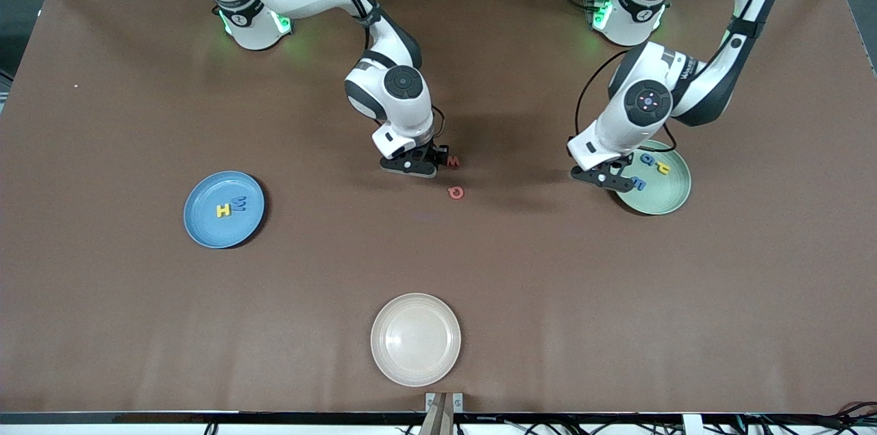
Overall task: Sort uppercase to blue plate, lowercase to green plate
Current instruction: 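Release the g on the green plate while the right gripper grasps the R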
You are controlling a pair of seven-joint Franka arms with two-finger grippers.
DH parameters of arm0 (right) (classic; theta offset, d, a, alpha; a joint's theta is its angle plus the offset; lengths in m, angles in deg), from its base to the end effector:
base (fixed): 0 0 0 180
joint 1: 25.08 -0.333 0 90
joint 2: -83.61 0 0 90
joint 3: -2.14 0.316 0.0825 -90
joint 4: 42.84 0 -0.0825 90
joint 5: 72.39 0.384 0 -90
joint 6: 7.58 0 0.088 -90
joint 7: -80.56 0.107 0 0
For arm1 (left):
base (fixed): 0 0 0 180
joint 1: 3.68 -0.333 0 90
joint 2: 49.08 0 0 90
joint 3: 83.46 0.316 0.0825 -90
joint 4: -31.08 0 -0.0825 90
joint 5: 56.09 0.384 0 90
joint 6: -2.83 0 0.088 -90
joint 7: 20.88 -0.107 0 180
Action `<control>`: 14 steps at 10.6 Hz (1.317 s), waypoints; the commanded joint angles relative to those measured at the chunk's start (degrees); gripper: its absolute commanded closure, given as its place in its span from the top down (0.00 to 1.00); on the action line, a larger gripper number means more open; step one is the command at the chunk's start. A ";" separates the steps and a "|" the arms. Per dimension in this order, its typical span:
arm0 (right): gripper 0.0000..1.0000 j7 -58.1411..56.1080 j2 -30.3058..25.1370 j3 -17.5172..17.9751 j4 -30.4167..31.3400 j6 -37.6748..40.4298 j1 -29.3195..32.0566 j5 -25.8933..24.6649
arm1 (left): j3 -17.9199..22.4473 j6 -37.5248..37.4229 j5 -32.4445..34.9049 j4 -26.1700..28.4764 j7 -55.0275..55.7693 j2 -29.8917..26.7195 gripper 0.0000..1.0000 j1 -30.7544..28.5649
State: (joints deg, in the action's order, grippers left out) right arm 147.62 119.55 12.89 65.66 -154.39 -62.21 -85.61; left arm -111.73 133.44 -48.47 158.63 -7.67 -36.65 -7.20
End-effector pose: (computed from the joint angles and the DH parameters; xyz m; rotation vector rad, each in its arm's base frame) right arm 0.4282 0.4707 0.1792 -3.0898 0.2835 -0.0793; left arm 0.4823 -0.2195 0.2764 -3.0663 0.4509 0.1991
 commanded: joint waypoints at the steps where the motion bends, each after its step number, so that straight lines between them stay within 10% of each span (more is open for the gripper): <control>1: 0.69 2.10 1.32 -0.03 -1.27 -0.23 -0.48 -1.89 | 0.06 0.26 -0.42 -1.07 0.07 -0.83 0.51 1.40; 4: 0.58 2.10 2.47 -0.03 -2.41 -0.15 -0.48 -1.98 | -0.20 0.35 4.58 -2.92 -0.54 -0.22 0.51 6.14; 8: 0.00 1.76 2.03 -0.03 -2.50 0.03 0.22 -3.64 | -0.64 2.62 5.30 -3.45 -6.07 0.40 0.51 9.49; 14: 0.00 -7.89 -10.08 3.57 -1.89 12.49 12.24 -2.16 | -2.31 4.91 5.29 -3.54 -10.65 1.36 0.50 9.84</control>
State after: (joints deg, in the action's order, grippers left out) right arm 142.70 114.35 14.11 61.98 -145.25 -54.49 -87.80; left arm -113.34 137.47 -44.40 155.66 -17.61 -36.27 2.50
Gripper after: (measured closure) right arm 0.626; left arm 0.493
